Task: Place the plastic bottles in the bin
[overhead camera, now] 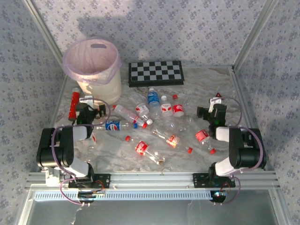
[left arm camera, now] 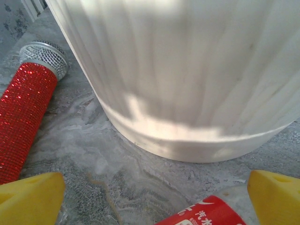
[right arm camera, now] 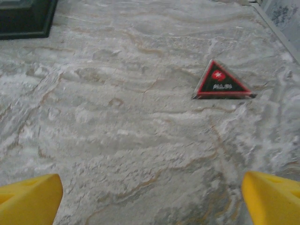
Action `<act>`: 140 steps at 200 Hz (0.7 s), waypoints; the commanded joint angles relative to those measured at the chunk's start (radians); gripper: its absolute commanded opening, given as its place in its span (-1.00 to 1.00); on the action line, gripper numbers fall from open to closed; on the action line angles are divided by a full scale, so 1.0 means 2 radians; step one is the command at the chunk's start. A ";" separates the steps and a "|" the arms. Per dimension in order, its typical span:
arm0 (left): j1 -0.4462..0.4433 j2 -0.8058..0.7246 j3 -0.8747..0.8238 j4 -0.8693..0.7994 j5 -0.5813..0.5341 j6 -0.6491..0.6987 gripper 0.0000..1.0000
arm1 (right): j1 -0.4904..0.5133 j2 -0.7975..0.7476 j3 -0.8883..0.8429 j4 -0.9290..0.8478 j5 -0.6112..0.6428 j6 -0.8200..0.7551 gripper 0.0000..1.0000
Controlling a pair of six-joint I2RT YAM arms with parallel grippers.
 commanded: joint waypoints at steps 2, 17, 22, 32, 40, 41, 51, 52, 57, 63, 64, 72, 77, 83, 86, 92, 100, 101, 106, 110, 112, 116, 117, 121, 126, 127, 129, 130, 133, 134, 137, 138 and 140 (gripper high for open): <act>-0.026 -0.060 0.036 -0.110 -0.035 0.006 1.00 | -0.007 -0.048 0.086 -0.181 -0.009 0.015 0.99; -0.047 -0.089 0.050 -0.177 -0.057 -0.016 1.00 | 0.003 -0.072 0.125 -0.293 0.011 0.023 1.00; -0.055 -0.100 0.055 -0.203 -0.066 -0.026 1.00 | 0.008 -0.081 0.139 -0.335 0.020 0.031 0.99; -0.075 -0.122 0.069 -0.263 -0.084 -0.043 1.00 | 0.018 -0.096 0.166 -0.437 0.032 0.051 1.00; -0.096 -0.142 0.081 -0.313 -0.104 -0.059 0.99 | 0.026 -0.106 0.195 -0.522 0.035 0.071 1.00; -0.099 -0.144 0.083 -0.319 -0.105 -0.062 0.99 | 0.027 -0.107 0.198 -0.533 0.034 0.074 1.00; -0.120 -0.165 0.098 -0.376 -0.103 -0.085 1.00 | 0.042 -0.115 0.228 -0.634 0.029 0.103 0.99; -0.123 -0.168 0.100 -0.381 -0.102 -0.086 1.00 | 0.044 -0.116 0.230 -0.642 0.028 0.105 0.99; -0.134 -0.179 0.108 -0.406 -0.103 -0.092 0.99 | 0.054 -0.121 0.240 -0.679 0.027 0.116 1.00; -0.147 -0.189 0.118 -0.438 -0.112 -0.100 1.00 | 0.067 -0.128 0.249 -0.714 0.026 0.128 0.99; -0.150 -0.191 0.121 -0.443 -0.114 -0.102 1.00 | 0.069 -0.129 0.250 -0.719 0.026 0.131 0.99; -0.163 -0.202 0.136 -0.484 -0.121 -0.119 1.00 | 0.082 -0.139 0.256 -0.752 0.021 0.150 0.99; -0.169 -0.210 0.144 -0.506 -0.116 -0.131 1.00 | 0.087 -0.146 0.257 -0.768 0.015 0.161 0.99; -0.175 -0.219 0.152 -0.528 -0.104 -0.145 0.99 | 0.093 -0.151 0.256 -0.783 0.005 0.171 0.99; -0.177 -0.224 0.156 -0.538 -0.097 -0.153 0.98 | 0.094 -0.154 0.255 -0.790 0.001 0.178 1.00; -0.184 -0.235 0.161 -0.553 -0.082 -0.171 0.97 | 0.097 -0.157 0.254 -0.805 -0.008 0.189 1.00; -0.193 -0.249 0.163 -0.563 -0.056 -0.194 0.94 | 0.099 -0.156 0.253 -0.820 -0.019 0.198 1.00; -0.194 -0.251 0.163 -0.564 -0.053 -0.196 0.94 | 0.100 -0.155 0.252 -0.821 -0.019 0.198 1.00; -0.200 -0.260 0.164 -0.568 -0.040 -0.212 0.93 | 0.101 -0.153 0.249 -0.828 -0.023 0.201 0.99; -0.204 -0.266 0.164 -0.571 -0.030 -0.226 0.92 | 0.102 -0.151 0.247 -0.830 -0.024 0.202 1.00; -0.206 -0.268 0.164 -0.572 -0.023 -0.233 0.92 | 0.102 -0.149 0.243 -0.830 -0.027 0.202 1.00; -0.209 -0.274 0.164 -0.572 -0.010 -0.246 0.92 | 0.101 -0.146 0.237 -0.828 -0.030 0.202 1.00; -0.209 -0.275 0.164 -0.572 -0.009 -0.249 0.92 | 0.101 -0.146 0.237 -0.828 -0.030 0.202 1.00; -0.213 -0.279 0.164 -0.569 0.006 -0.260 0.91 | 0.102 -0.142 0.229 -0.822 -0.043 0.204 1.00; -0.216 -0.284 0.163 -0.565 0.021 -0.274 0.91 | 0.100 -0.136 0.222 -0.816 -0.056 0.200 1.00; -0.217 -0.284 0.163 -0.564 0.024 -0.276 0.91 | 0.099 -0.135 0.222 -0.815 -0.058 0.199 1.00; -0.218 -0.285 0.163 -0.561 0.029 -0.281 0.90 | 0.097 -0.132 0.221 -0.812 -0.060 0.199 1.00; -0.219 -0.285 0.162 -0.560 0.032 -0.283 0.90 | 0.097 -0.130 0.220 -0.811 -0.060 0.199 1.00; -0.222 -0.286 0.162 -0.556 0.039 -0.290 0.90 | 0.095 -0.125 0.218 -0.806 -0.060 0.199 1.00; -0.223 -0.286 0.163 -0.555 0.039 -0.291 0.90 | 0.094 -0.123 0.217 -0.804 -0.059 0.198 1.00; -0.226 -0.287 0.163 -0.552 0.046 -0.296 0.90 | 0.094 -0.120 0.216 -0.800 -0.059 0.198 1.00; -0.227 -0.287 0.163 -0.551 0.047 -0.298 0.90 | 0.093 -0.119 0.215 -0.797 -0.059 0.197 1.00; -0.228 -0.287 0.164 -0.549 0.050 -0.303 0.89 | 0.092 -0.116 0.213 -0.793 -0.058 0.197 1.00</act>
